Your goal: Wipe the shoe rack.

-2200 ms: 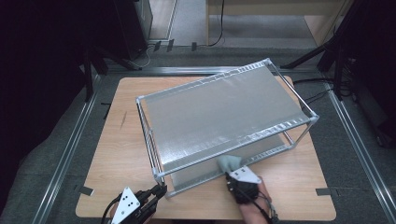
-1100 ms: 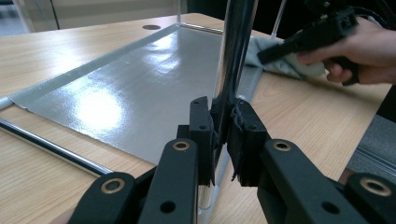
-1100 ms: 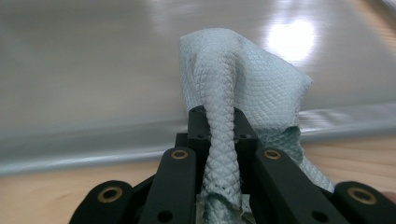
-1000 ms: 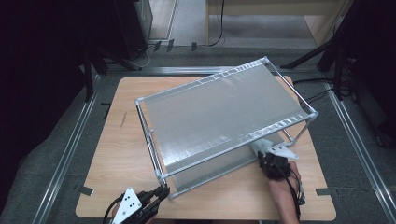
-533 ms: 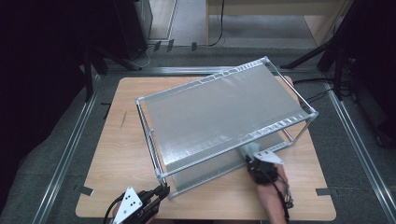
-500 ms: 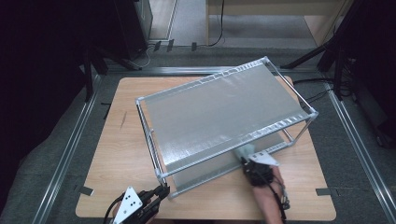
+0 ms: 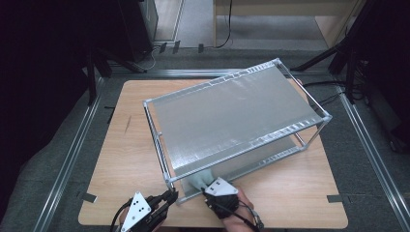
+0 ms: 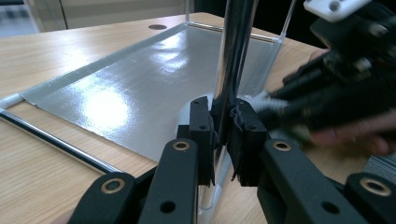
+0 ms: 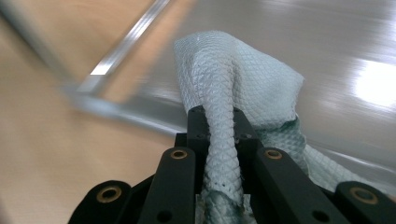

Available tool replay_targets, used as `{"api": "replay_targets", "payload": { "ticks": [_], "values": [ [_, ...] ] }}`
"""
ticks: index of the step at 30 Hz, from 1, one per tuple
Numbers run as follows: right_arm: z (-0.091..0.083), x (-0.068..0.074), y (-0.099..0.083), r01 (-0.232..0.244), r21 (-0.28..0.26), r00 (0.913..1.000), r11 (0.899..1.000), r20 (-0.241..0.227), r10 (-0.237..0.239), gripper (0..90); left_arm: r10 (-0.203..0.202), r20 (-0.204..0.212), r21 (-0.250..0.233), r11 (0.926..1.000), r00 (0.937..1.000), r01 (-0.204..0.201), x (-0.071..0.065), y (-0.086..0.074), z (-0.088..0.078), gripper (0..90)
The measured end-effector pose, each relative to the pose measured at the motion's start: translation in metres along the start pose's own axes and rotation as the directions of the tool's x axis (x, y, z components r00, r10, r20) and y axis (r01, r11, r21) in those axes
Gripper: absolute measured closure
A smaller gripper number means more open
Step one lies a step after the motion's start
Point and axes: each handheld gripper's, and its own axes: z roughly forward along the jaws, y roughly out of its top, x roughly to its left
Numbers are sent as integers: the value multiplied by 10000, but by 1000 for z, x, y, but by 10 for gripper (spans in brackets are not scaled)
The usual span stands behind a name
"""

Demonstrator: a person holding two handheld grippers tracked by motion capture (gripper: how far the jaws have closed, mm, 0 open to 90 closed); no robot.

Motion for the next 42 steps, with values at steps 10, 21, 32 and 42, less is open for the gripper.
{"api": "replay_targets", "payload": {
  "ticks": [10,21,32,42],
  "values": [
    [-32,-117,-21,-2308,-554,9383,9714,2518,2373,832,60,-31,3,10000,10000,-60,0,0,0,815],
    [-51,-158,-35,-3427,-780,8616,9362,3711,3464,833,0,-65,-6,10000,10000,0,0,0,1,815],
    [10,-11,5,-273,60,9985,9996,484,269,823,-13,-104,-12,10000,9999,13,0,0,1,815],
    [9,-26,1,0,-28,9959,10000,908,2,827,36,-143,0,10000,9999,-36,-1,0,1,816]
  ]
}}
